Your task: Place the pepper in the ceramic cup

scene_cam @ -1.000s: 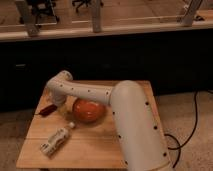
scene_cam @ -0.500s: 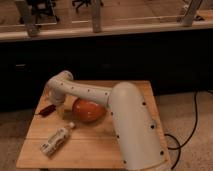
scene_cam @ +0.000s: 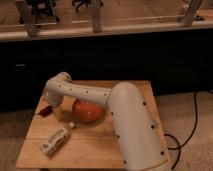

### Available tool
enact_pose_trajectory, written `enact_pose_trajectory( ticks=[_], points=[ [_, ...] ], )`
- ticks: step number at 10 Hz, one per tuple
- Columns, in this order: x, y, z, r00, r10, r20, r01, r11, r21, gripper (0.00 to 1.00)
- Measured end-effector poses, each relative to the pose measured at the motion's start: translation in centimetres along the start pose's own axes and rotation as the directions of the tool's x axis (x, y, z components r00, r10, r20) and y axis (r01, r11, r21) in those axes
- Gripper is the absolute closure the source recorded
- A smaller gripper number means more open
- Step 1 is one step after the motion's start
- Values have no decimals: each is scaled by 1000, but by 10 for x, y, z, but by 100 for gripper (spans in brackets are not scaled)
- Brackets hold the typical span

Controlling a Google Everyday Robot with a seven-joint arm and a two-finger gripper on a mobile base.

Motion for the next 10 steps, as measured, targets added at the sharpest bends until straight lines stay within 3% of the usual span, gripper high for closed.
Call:
enact_pose_trajectory(
  ticks=[4,10],
  points=[
    [3,-6,0,990,138,27,-137,990,-35,20],
    [4,-12,13,975,211,75,-206,976,-66,20]
  ],
)
